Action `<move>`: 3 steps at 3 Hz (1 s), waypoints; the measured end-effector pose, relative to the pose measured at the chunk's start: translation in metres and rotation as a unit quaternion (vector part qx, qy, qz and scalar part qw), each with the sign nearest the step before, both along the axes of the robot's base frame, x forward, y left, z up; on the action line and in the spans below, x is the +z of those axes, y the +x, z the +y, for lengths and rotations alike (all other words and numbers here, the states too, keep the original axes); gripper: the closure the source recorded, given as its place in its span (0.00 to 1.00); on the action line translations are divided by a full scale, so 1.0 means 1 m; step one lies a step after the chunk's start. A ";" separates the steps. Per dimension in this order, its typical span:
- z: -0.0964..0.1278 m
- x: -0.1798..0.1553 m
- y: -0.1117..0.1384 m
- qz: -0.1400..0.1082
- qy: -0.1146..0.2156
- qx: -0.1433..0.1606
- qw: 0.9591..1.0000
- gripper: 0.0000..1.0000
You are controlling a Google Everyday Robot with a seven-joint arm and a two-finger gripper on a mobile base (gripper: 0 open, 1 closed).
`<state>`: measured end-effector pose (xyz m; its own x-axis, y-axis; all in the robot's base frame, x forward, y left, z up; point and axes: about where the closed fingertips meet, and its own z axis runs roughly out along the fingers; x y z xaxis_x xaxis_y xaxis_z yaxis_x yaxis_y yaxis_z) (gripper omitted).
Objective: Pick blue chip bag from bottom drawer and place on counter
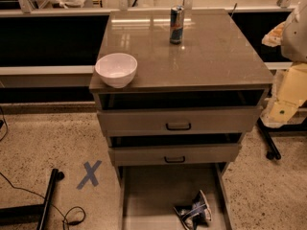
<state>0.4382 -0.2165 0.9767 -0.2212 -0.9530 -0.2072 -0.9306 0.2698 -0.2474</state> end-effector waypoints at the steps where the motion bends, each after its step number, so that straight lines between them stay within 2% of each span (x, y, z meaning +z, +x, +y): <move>1: 0.000 0.000 0.000 0.000 0.000 0.000 1.000 0.00; 2: 0.003 -0.035 0.005 0.011 -0.008 0.013 1.000 0.00; 3: 0.025 -0.127 -0.006 0.014 -0.010 0.040 0.999 0.00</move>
Offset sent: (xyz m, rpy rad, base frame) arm 0.0244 0.0111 -0.1641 -0.0736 0.1225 0.1152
